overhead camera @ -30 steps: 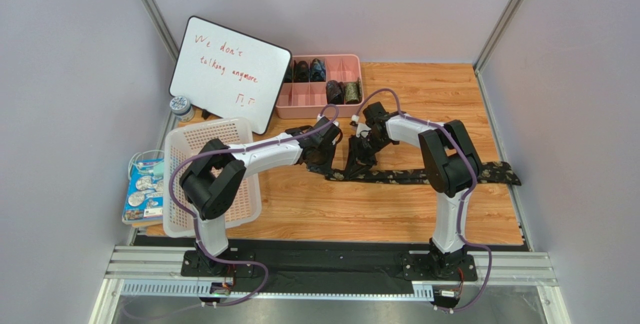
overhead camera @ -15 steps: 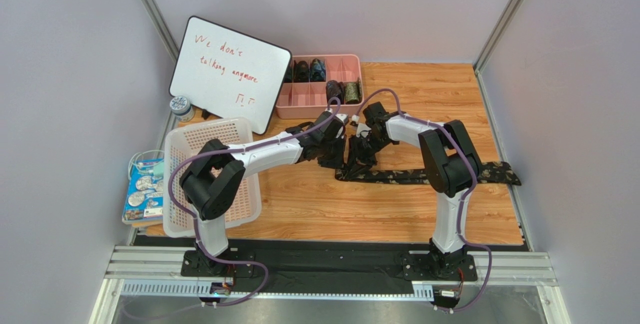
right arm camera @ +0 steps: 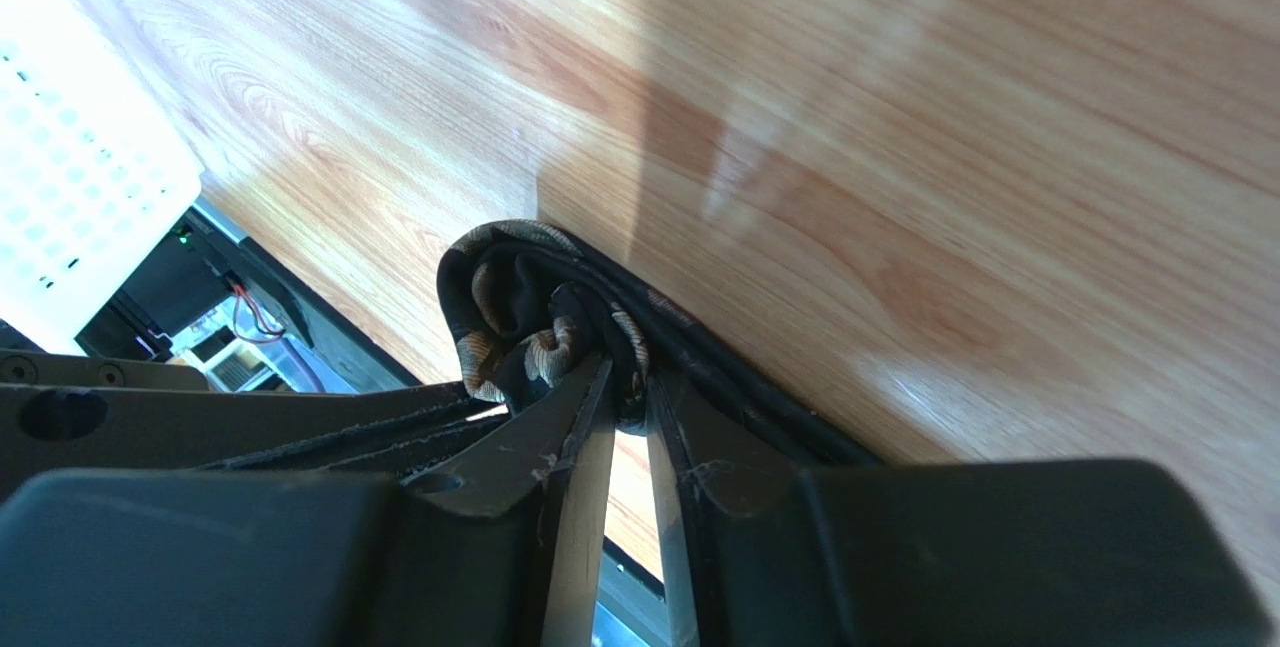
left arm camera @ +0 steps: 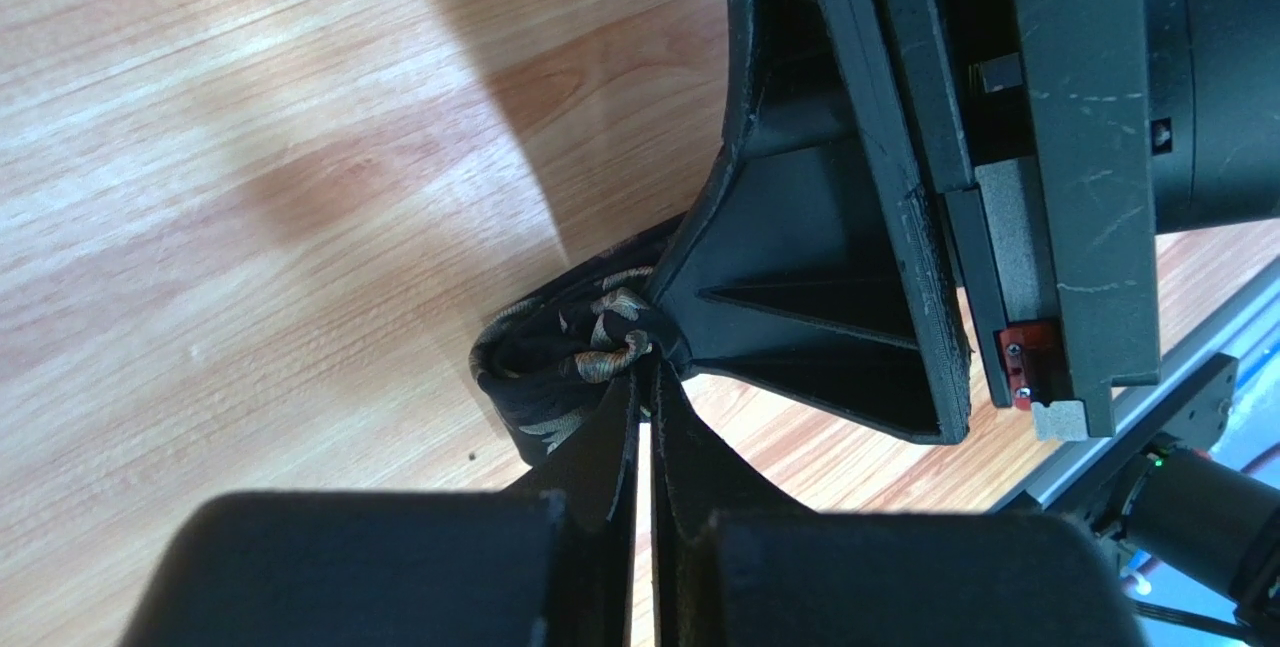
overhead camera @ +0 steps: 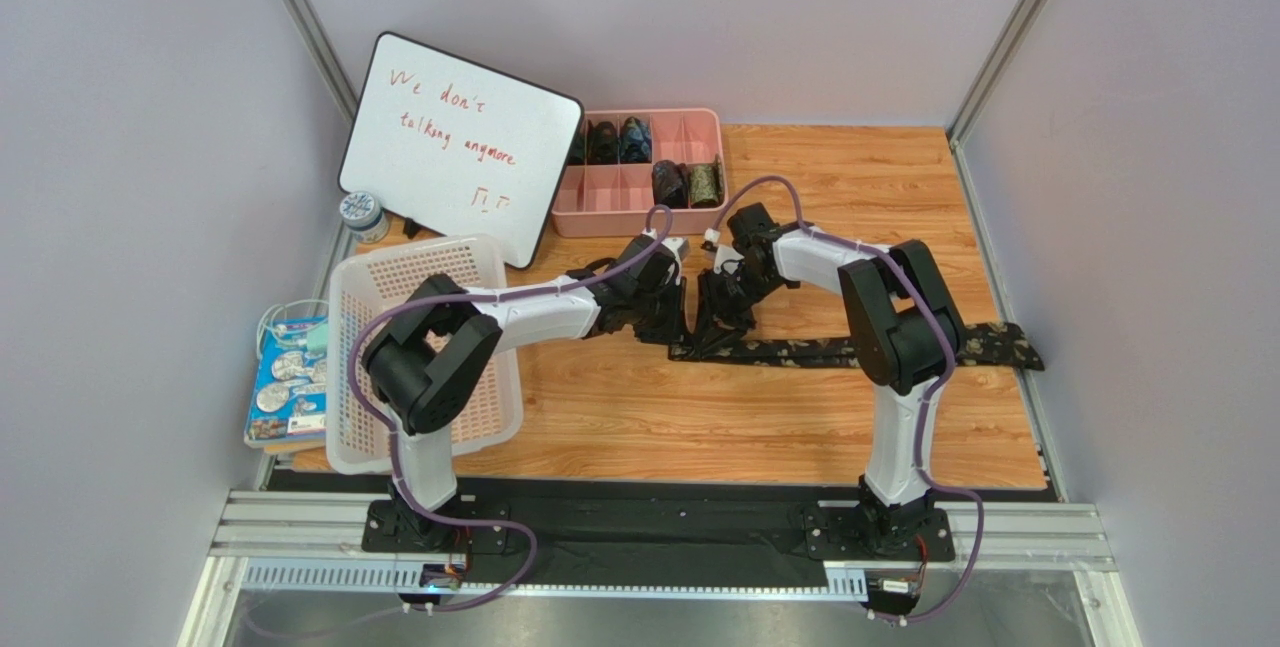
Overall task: Roll the ties
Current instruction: Roll the tie at the center of the board.
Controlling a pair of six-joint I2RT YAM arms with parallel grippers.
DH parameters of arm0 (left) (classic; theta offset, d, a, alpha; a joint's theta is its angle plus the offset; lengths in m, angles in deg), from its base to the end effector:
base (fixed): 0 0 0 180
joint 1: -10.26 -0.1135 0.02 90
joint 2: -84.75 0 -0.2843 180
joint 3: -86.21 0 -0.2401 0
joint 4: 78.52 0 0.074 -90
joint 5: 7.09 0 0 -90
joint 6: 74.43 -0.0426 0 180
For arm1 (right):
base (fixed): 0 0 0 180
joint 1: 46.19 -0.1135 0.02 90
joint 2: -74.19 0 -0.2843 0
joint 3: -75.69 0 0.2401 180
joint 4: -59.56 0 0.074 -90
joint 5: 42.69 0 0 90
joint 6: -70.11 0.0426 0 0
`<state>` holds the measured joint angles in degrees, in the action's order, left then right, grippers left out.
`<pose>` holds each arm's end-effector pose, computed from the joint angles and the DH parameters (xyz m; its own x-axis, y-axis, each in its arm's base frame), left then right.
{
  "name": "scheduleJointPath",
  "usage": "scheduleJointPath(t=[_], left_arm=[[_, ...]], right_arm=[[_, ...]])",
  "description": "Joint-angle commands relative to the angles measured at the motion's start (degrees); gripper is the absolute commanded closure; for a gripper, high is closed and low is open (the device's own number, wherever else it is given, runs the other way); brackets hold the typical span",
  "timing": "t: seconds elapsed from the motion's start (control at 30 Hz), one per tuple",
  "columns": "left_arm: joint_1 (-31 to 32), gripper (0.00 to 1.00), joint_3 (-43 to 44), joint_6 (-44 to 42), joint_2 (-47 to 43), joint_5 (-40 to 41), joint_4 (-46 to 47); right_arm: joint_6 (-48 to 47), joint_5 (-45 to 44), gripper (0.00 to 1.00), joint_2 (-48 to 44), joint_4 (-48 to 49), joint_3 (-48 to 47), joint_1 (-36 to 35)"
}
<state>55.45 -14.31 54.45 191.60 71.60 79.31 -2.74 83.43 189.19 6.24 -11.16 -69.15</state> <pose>0.2695 -0.2831 0.1871 -0.9104 0.0431 -0.4115 0.2748 0.8065 -0.5235 0.3290 0.1666 0.1507 -0.9868 -0.1594 0.0302 -0.1095 0.7919 0.6008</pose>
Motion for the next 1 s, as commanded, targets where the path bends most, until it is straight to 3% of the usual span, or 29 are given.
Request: scheduleJointPath(t=[0.0,0.4,0.73,0.97], left_arm=[[0.43,1.0,-2.61,-1.25,4.25,1.29,-0.56],[0.16,1.0,-3.84,-3.01,4.77,1.91,-1.78],[0.25,1.0,-3.75,-3.72,4.69,2.26,-2.58],[0.25,1.0,-3.49,-3.72,4.6,2.08,-2.49]], right_arm=[[-3.09,-5.54,0.72,-0.12,-0.87,1.54,0.19],[-3.62,1.49,0.62,-5.58,-6.68,-1.54,4.68],[4.03,5.36,0.59,-3.03,-0.53,0.31,4.94],[4.21,4.93,0.61,-0.75,0.97,0.22,4.33]])
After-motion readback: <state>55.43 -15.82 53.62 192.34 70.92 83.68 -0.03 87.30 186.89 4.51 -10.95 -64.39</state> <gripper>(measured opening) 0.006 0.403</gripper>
